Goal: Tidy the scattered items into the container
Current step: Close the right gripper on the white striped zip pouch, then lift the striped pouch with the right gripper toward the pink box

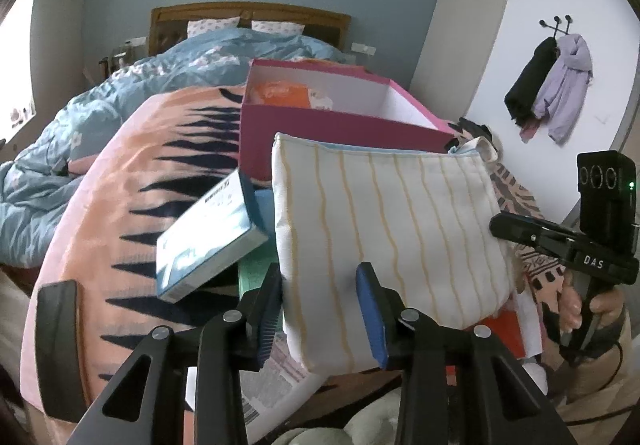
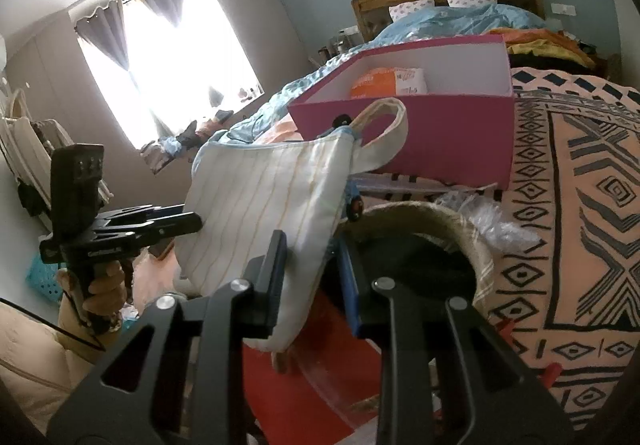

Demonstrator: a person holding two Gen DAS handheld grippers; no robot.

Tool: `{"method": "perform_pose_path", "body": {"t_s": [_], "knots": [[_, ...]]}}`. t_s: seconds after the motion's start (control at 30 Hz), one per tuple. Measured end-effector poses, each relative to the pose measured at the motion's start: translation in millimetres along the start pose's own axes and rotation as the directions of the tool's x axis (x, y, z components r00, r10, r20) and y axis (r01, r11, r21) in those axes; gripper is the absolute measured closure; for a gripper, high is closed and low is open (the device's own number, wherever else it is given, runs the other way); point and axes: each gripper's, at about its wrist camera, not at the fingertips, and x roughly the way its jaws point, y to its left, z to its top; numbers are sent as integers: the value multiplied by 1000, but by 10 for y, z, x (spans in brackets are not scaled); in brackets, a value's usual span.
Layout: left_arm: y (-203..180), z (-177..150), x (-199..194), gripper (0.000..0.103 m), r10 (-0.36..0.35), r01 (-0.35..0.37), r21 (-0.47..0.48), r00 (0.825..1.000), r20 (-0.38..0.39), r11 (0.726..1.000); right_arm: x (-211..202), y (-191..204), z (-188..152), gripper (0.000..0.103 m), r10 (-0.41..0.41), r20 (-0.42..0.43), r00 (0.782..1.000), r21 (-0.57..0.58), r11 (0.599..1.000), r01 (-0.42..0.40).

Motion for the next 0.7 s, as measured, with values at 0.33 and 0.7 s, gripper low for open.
{"method": "perform_pose_path", "body": {"t_s": [0.33, 0.7], "knots": [[-88, 246, -72, 66, 6, -8, 49, 999, 40, 999, -106, 8, 140, 75, -5, 40, 999, -9, 1000, 5], [-165, 539, 4, 66, 14, -17, 74, 999, 46, 997, -204, -40, 343, 75, -16, 84, 996, -24, 1000, 18]]}}
